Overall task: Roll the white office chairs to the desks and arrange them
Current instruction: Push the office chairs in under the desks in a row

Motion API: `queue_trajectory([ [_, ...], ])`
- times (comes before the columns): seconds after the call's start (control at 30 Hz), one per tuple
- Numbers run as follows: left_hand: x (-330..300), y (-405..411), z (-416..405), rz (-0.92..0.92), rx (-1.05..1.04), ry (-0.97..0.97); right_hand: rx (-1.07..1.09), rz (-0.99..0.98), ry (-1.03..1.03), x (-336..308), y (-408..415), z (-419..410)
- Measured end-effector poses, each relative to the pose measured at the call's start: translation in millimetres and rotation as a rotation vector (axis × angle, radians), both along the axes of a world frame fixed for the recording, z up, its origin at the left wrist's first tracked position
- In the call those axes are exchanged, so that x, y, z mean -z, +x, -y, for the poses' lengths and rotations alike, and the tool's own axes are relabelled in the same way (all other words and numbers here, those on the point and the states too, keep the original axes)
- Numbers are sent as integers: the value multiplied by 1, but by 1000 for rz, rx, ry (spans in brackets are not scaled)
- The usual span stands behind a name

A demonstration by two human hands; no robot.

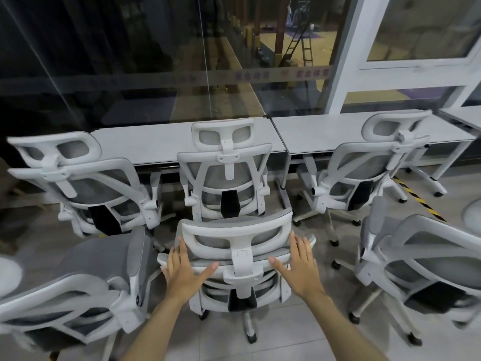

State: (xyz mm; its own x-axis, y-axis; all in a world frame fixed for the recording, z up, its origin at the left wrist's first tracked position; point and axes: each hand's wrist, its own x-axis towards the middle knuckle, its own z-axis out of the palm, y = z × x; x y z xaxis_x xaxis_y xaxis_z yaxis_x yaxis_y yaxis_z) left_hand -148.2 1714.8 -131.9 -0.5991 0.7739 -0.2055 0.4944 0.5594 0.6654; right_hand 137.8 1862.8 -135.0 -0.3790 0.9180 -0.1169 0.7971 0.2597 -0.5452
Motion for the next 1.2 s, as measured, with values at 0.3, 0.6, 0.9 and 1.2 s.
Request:
queue_trajectory([
  [0.3,-4,9,12,-9,-5,-11,31,5,57,6,9,17],
  [0.6,-1,-5,0,-44,-3,10,25,-19,99,14,0,10],
  [0.9,2,-4,-4,-41,-13,52,2,-55,72,14,-4,-4],
  [1.2,-5,-4,2,19,13,50,17,-30,11,3,-2,1],
])
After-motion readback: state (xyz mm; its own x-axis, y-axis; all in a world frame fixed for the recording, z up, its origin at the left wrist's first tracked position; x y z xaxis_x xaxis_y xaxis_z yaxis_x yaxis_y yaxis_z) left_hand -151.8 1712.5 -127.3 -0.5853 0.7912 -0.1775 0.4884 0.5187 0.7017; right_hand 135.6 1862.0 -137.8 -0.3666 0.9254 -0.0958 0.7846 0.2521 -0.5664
